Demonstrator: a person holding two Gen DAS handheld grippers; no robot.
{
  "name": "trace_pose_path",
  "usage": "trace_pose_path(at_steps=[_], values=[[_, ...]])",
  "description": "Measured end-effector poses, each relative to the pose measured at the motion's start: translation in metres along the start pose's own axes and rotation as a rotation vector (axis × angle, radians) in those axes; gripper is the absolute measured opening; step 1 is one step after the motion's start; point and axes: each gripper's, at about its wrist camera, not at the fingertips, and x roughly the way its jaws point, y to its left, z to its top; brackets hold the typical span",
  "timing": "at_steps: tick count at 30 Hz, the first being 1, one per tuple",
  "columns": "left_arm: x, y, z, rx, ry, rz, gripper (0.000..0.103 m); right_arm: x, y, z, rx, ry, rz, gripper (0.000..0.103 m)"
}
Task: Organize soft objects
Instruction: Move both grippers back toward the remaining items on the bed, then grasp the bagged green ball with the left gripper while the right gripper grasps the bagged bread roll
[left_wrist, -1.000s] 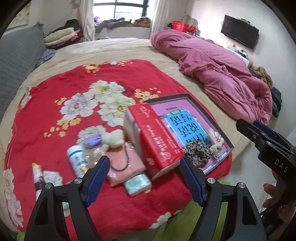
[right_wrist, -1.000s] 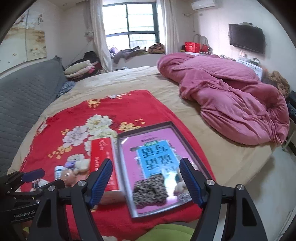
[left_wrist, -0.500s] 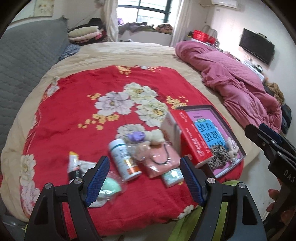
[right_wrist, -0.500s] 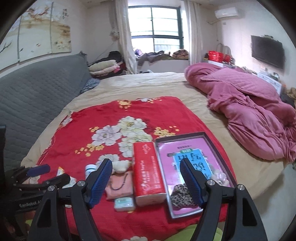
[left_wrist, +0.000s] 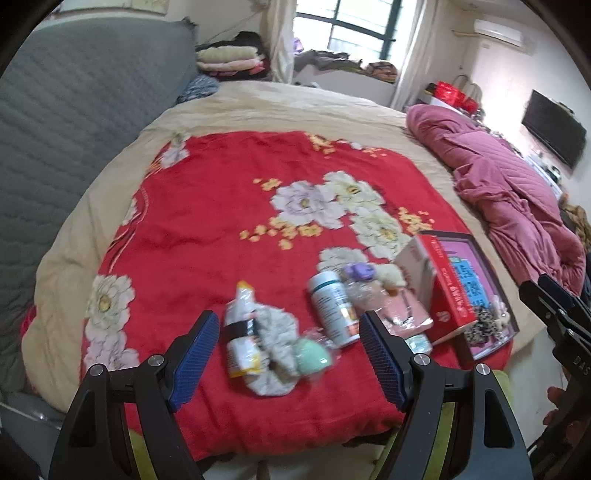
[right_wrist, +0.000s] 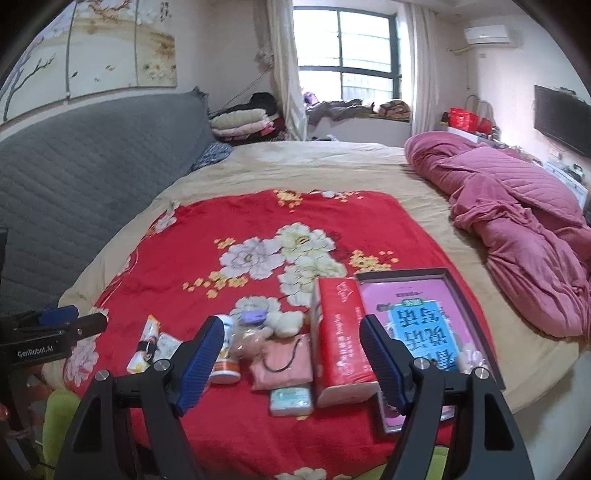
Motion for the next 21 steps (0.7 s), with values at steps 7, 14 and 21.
trace_pose_path(at_steps=[7,14,21], values=[[0.013,0.029,-0.013,-0.049,0.035,0.02,0.079,0.021,0.022,-0.011,-0.036,0.05,0.048,0.075],[0.032,0.036,-0.027,-0.055,0.086,0.016,0.079,0.046,0.03,-0.024,-0.041,0.104,0.08,0.075],[0.064,0.004,-0.045,0.016,0.163,-0.064,0.081,0.07,0.026,-0.038,-0.036,0.161,0.074,0.075]])
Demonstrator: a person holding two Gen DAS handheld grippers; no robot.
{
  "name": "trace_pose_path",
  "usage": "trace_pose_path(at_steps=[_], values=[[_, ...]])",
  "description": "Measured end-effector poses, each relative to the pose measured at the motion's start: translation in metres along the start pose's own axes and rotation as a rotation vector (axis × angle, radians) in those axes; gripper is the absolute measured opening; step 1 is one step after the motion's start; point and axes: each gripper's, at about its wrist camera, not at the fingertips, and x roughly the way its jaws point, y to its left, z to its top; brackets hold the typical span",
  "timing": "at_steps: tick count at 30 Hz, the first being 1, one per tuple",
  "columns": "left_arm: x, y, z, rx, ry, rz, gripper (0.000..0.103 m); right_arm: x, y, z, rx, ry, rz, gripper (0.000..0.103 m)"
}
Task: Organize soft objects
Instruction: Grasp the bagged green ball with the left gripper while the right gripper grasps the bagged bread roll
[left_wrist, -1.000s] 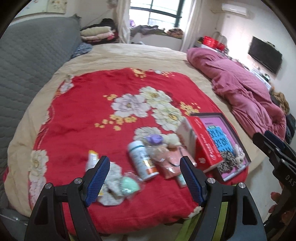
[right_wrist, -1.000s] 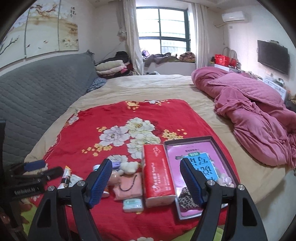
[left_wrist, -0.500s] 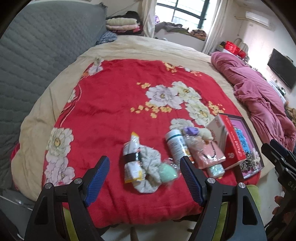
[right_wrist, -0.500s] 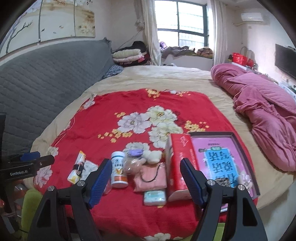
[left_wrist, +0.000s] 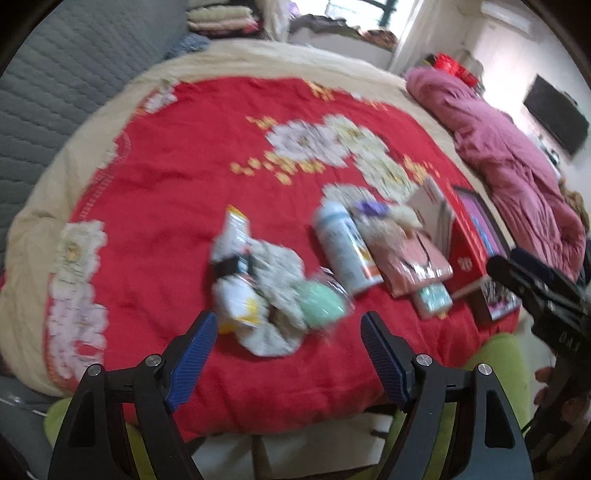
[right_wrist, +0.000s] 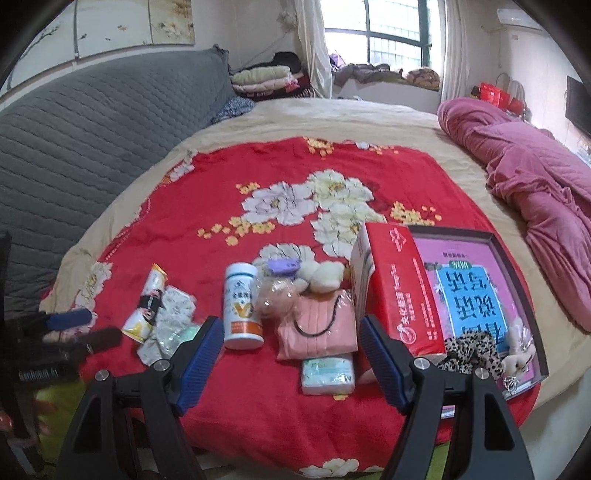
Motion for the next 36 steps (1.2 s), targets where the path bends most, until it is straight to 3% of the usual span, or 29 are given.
trace_pose_path(at_steps=[6,11,17,20,32,36], values=[[0.031,-0.036,-0.007,0.088,0.025,-0.048,0.081,0.013,-0.014,-0.003,0.025,0.028,-0.011,0.075],[0.048,-0.04,-0.004,0.085,0.046,-0.091,0.081,0.021,-0.023,-0.002,0.04,0.034,-0.012,0.075],[0.067,-0.043,0.003,0.1,0.068,-0.068,0.076,0.034,-0.025,0.0,0.038,0.052,-0.005,0.075],[0.08,-0.045,0.005,0.105,0.093,-0.059,0.064,0.044,-0.023,0.004,0.025,0.064,0.0,0.075],[0.108,-0.034,0.012,0.089,0.115,-0.026,0.062,0.11,0.001,0.019,-0.029,0.181,0.059,0.075],[0.11,-0.03,0.014,0.076,0.115,-0.033,0.055,0.13,0.004,0.023,-0.008,0.206,0.077,0.075]])
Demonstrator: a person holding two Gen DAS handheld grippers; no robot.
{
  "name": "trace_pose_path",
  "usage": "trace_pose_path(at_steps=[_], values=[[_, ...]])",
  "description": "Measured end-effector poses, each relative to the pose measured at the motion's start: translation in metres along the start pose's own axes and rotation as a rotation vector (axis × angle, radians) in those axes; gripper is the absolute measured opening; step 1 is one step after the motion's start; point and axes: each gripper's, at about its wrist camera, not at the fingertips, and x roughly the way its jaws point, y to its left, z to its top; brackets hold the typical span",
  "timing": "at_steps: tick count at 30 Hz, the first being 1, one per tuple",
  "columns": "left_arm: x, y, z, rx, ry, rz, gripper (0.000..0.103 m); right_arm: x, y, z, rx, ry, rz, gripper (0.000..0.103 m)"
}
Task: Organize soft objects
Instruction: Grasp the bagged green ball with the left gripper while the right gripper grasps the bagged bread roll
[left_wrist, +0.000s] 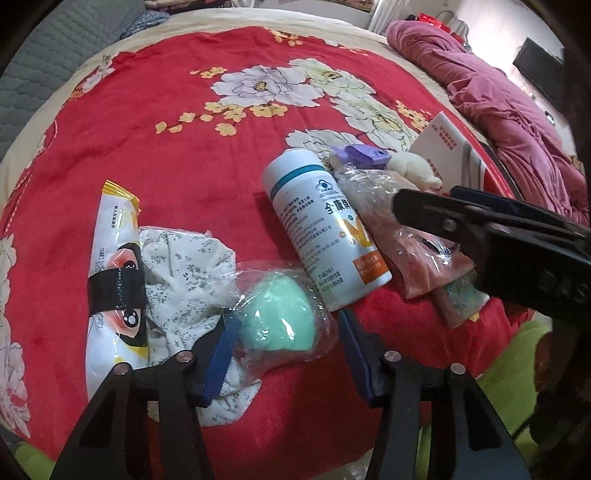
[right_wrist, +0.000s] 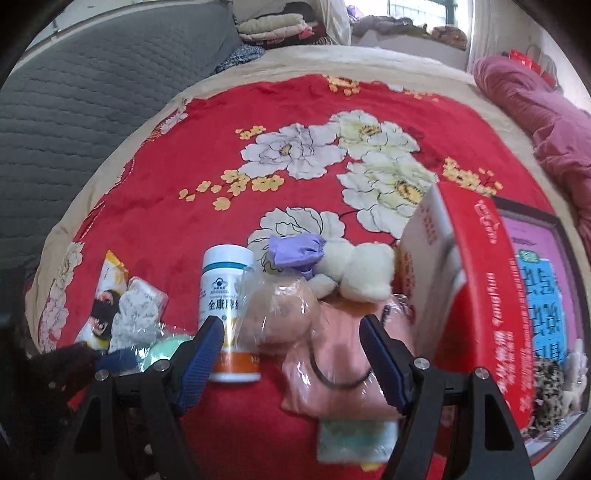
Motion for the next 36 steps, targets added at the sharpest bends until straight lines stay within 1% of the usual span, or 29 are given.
trace_pose_path(at_steps=[3,7,8,11,13,17,25,36], values=[[0.001,0.001,0.0,-0.003,0.001,-0.011,0.055,0.011,-0.001,0.003,0.013,0.013,-0.014,0.075],[0.002,0.003,0.001,-0.008,0.004,-0.017,0.054,0.026,-0.006,0.003,0.041,0.047,0.016,0.075],[0.001,0.002,0.0,-0.008,0.004,-0.017,0.054,0.028,-0.006,0.003,0.042,0.046,0.018,0.074],[0.002,0.002,0.0,-0.006,0.005,-0.015,0.053,0.035,-0.006,0.001,0.045,0.058,0.037,0.058],[0.001,0.003,0.0,-0.013,0.002,-0.017,0.052,0.035,-0.008,0.0,0.056,0.052,0.047,0.058],[-0.001,0.006,0.001,-0.025,-0.003,-0.028,0.047,0.027,-0.012,-0.003,0.067,0.037,0.063,0.057],[-0.015,0.002,-0.001,-0.026,-0.027,-0.045,0.046,0.0,-0.02,-0.01,0.095,0.004,0.094,0.057],[-0.037,-0.01,-0.004,-0.02,-0.061,-0.072,0.045,-0.032,-0.028,-0.012,0.112,-0.058,0.086,0.057]])
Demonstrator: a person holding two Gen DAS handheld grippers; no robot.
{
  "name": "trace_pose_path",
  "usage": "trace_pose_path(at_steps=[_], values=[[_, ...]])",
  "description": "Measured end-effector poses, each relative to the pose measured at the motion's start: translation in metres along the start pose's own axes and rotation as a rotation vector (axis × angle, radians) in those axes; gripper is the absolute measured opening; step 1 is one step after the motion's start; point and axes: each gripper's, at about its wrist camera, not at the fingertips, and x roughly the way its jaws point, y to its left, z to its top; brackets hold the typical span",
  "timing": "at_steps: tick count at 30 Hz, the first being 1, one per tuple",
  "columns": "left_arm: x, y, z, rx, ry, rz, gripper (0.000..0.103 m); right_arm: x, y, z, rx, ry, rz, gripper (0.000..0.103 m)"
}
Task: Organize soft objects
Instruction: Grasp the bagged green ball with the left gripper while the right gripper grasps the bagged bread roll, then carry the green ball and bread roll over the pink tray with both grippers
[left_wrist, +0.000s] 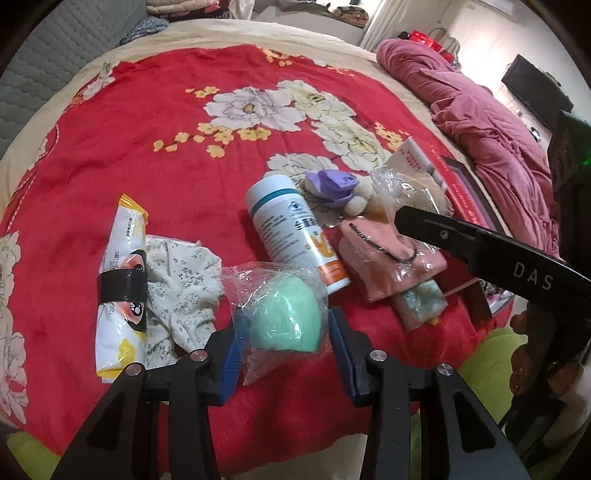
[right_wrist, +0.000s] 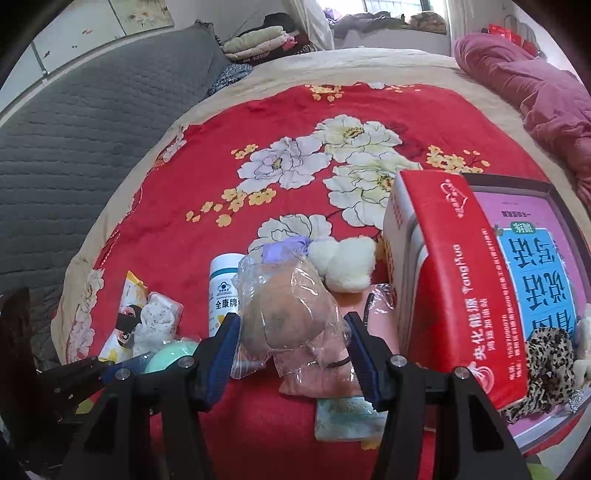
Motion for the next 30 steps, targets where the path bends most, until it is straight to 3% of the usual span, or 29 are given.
trace_pose_path(at_steps=[30], values=[[-0.054,-0.049,0.021,0.085,-0.133,-0.023,0.045,-0.082,-0.015,0.0,0.023,-0.16,-0.053,0.057]])
